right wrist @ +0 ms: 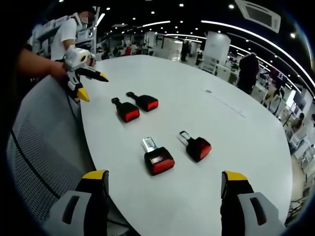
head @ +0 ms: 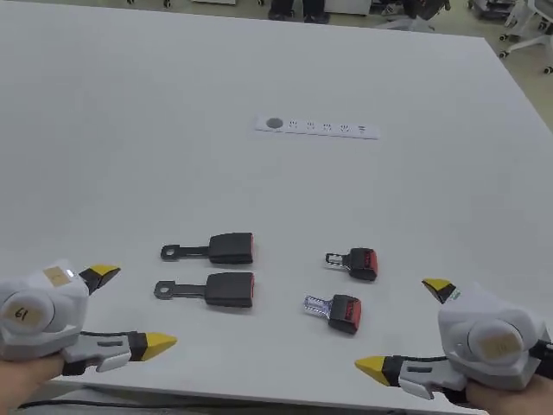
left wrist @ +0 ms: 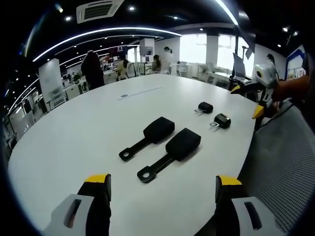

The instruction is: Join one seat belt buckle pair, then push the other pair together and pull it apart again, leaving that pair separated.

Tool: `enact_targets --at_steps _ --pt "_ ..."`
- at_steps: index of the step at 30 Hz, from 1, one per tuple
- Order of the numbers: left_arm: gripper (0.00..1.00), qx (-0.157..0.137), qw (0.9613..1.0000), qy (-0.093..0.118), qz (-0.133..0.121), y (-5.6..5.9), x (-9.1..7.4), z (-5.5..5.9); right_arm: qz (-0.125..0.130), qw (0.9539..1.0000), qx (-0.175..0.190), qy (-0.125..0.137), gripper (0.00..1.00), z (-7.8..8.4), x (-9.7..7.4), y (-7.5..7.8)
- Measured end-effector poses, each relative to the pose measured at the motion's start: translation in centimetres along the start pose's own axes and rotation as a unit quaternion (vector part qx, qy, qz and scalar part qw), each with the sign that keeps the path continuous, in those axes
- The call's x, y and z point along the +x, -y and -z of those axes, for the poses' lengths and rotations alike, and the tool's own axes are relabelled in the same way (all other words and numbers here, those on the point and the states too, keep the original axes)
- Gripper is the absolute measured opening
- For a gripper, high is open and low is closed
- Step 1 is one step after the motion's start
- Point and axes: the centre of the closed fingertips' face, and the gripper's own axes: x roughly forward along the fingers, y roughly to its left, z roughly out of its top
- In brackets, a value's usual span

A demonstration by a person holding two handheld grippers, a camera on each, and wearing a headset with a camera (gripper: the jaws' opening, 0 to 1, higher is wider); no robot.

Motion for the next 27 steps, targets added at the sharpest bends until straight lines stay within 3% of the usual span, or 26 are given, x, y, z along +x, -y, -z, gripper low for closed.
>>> enact_targets --at_steps 7,9,15,27 --pt "0.89 -0.004 1.0 -0.003 0.005 0.07 0.02 0.16 0.002 1.0 0.004 -0.005 0.97 0.09 -0.19 -0.12" --pt "0.89 -0.007 1.0 -0.002 0.004 0.02 0.05 0.15 0.016 0.9998 0.004 -0.006 0.99 0.1 -0.29 0.35" --pt "0.89 -0.01 0.9999 0.0 0.003 -0.06 0.12 0.07 0.009 1.0 -0.003 -0.003 0.95 0.13 0.12 0.38" --pt "0.89 -0.009 0.9999 -0.004 0.004 -0.19 0.22 0.38 0.0 0.9999 -0.004 -0.012 0.96 0.03 0.64 0.05"
